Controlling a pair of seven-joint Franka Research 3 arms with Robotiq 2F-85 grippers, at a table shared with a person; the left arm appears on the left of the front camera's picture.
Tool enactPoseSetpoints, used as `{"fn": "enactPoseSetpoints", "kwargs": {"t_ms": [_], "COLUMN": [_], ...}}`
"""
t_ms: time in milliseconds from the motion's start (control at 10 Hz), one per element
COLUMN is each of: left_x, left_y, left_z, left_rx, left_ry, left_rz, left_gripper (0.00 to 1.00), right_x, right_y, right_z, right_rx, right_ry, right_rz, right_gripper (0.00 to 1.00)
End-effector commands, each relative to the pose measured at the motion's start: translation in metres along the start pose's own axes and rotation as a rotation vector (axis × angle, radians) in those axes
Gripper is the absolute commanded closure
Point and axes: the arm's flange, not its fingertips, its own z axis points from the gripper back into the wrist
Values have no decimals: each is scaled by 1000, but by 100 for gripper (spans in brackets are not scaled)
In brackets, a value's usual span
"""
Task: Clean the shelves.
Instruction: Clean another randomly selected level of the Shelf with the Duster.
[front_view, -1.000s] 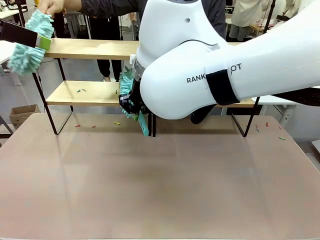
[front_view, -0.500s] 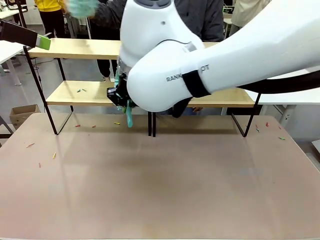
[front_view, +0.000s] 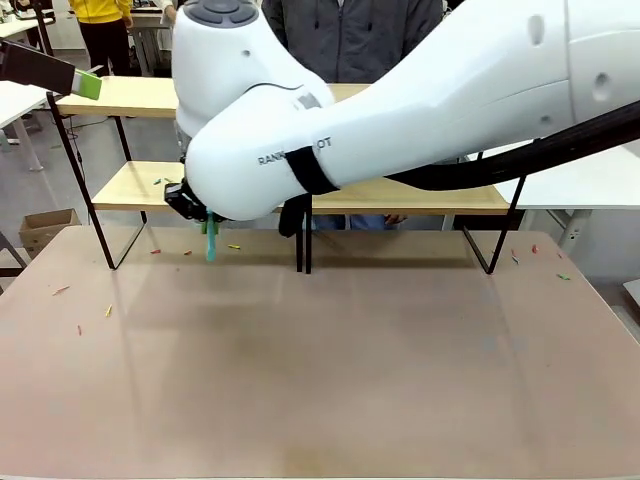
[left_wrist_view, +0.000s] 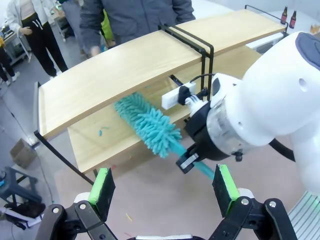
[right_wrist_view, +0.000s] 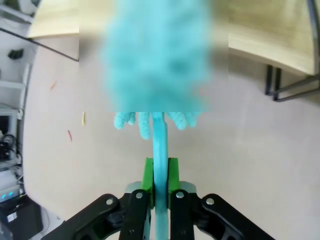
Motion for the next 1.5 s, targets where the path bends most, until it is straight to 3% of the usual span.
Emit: {"fn": "enactPoseSetpoints", "kwargs": {"t_ms": [0,200,300,700,1000,1400], "left_x": [0,0,0,0,0,0], "left_y": [1,1,1,1,1,1], "left_z": [0,0,0,0,0,0], "left_rx": [-2,-2,-2,-2,-2,-2], "left_ry": [-1,-1,-1,-1,-1,-1], "left_rz": [1,1,1,1,1,1], "left_gripper": [0,0,0,0,0,0], "right_x": [11,20,26,5,-16,-25], "right_y": [8,0,-14,-110,-150,-161], "right_z": [-6,-5,5,91,97,91], "right_rx": [21,67,80,217,432,471], "right_ry": [29,78,157,343,381,358], "right_rz": [74,202,301,595,630,591], "right_gripper": [88,88,88,88,88,88]}}
